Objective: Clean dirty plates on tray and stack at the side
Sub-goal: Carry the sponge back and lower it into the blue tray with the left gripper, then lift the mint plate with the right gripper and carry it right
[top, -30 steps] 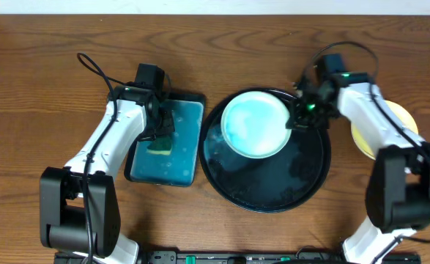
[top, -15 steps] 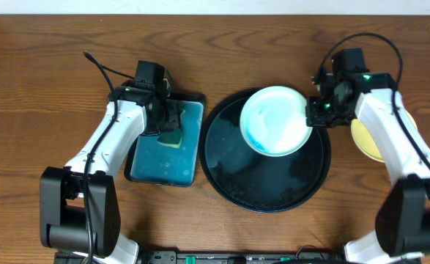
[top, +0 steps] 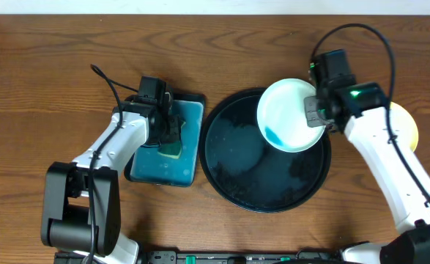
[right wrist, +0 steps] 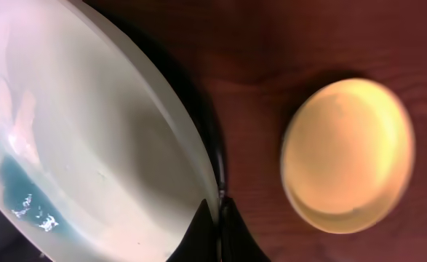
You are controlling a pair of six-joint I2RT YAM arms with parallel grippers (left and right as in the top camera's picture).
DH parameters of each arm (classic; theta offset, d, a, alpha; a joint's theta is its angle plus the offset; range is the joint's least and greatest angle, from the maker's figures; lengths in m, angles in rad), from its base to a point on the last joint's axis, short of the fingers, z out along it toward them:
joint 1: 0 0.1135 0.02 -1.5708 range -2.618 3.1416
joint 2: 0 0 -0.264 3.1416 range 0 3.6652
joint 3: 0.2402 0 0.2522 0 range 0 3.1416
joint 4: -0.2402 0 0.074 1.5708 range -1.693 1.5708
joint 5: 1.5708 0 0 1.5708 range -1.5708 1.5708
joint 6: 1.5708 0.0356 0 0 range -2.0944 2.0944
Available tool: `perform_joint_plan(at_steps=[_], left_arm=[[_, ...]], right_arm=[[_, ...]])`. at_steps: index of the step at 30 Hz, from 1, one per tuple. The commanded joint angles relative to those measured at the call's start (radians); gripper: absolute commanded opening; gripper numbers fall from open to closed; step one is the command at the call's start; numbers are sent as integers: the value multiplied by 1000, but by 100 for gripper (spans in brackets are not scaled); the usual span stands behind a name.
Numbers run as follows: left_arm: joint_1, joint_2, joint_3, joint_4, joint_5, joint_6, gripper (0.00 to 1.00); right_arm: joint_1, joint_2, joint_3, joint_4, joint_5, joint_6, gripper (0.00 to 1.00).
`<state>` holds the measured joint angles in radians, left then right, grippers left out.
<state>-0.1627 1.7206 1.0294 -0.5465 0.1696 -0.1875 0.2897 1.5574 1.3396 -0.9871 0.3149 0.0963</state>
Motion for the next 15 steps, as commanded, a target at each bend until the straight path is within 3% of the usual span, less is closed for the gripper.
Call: perform_joint_plan(at_steps=[1, 3, 6, 15], left_arm=[[3, 8, -3, 3, -28, 19, 44], [3, 8, -3, 2, -27, 19, 51], [3, 8, -3, 2, -27, 19, 54], [3, 8, -3, -5, -28, 19, 56]], right_arm=[[76, -22, 5, -1, 207, -8, 1], [118, -22, 5, 0, 268, -8, 1], [175, -22, 5, 0, 347, -8, 1], [346, -22, 5, 0, 557, -8, 1]])
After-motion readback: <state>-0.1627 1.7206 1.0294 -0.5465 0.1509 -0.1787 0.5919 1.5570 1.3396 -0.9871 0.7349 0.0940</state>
